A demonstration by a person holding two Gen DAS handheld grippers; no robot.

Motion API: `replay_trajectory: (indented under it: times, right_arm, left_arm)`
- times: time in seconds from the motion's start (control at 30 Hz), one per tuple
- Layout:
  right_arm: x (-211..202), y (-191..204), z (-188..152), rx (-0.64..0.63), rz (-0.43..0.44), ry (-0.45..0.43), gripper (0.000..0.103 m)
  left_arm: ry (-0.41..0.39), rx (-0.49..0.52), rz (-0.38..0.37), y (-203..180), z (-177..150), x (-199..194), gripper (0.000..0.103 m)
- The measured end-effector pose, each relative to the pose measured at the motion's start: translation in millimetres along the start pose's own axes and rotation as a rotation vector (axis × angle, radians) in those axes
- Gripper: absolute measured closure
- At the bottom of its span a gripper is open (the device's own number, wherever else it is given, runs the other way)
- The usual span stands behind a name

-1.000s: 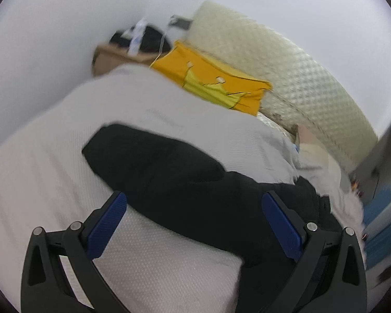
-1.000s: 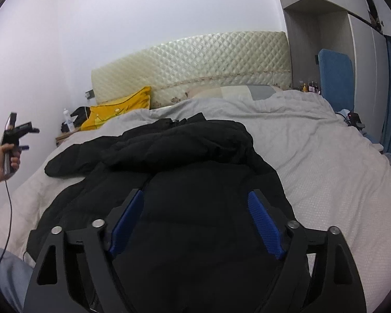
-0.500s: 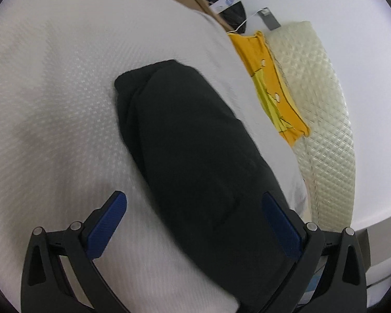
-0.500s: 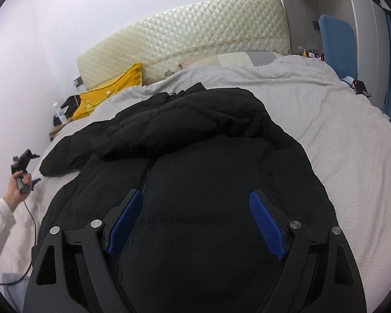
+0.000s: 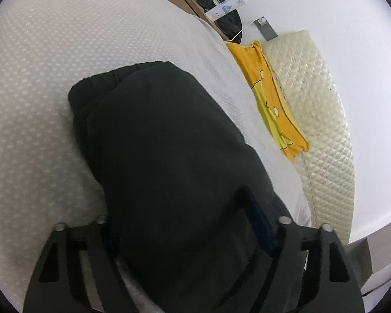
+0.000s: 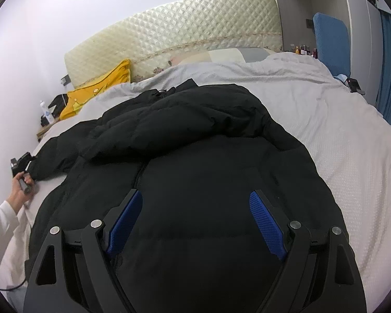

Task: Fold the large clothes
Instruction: 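Close the left gripper on the sleeve cuff and lift it, then carry the sleeve with the left gripper across the jacket body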

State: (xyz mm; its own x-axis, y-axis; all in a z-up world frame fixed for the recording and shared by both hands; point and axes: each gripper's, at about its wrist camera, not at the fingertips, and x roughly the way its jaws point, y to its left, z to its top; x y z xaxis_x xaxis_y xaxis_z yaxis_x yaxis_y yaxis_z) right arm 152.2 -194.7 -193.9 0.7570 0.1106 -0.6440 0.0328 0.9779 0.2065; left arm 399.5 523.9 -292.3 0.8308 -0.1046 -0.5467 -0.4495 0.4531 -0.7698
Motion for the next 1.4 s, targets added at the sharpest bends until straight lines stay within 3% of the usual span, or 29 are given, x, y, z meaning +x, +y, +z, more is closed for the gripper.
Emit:
replay_trajectory:
  times: [0.03, 0.13, 0.23, 0.33, 0.53, 0.9, 1.27, 1.4]
  right_arm:
    - [-0.4, 0.3, -0.1, -0.005, 0.002, 0.000, 0.019]
    - [-1.1, -1.5, -1.2, -0.006, 0.018, -0.004, 0.019]
    - [1.1, -5.2, -2.8, -0.007, 0.037, 0.011, 0.019]
    - [-0.1, -6.3, -1.6, -0.010, 0.038, 0.009, 0.017]
    - [-16.3, -2.4, -3.1, -0.063, 0.025, -0.037, 0.009]
    - [-41.5, -5.7, -5.3, -0.118, 0.060, -0.095, 0.007]
    - [-59.6, -17.0, 1.6, -0.141, 0.100, -0.157, 0.007]
    - [-68.0, -23.2, 5.7, -0.137, 0.119, -0.186, 0.007]
  left_arm:
    - [0.005, 0.012, -0.007, -3.4, -0.4, 1.5, 0.050]
    - [-0.020, 0.058, 0.011, -14.9, -0.5, -8.5, 0.076]
    - [-0.058, 0.095, 0.047, -27.5, 2.0, -23.0, 0.089]
    - [-0.104, 0.120, 0.089, -39.7, 4.5, -45.3, 0.094]
    - [-0.169, 0.212, 0.132, -76.5, 2.3, -91.7, 0.097]
    - [-0.224, 0.333, 0.101, -158.0, -19.1, -159.3, 0.098]
    - [-0.245, 0.515, 0.109, -260.0, -65.9, -205.8, 0.098]
    - [-0.248, 0.588, 0.081, -297.5, -92.8, -217.9, 0.098]
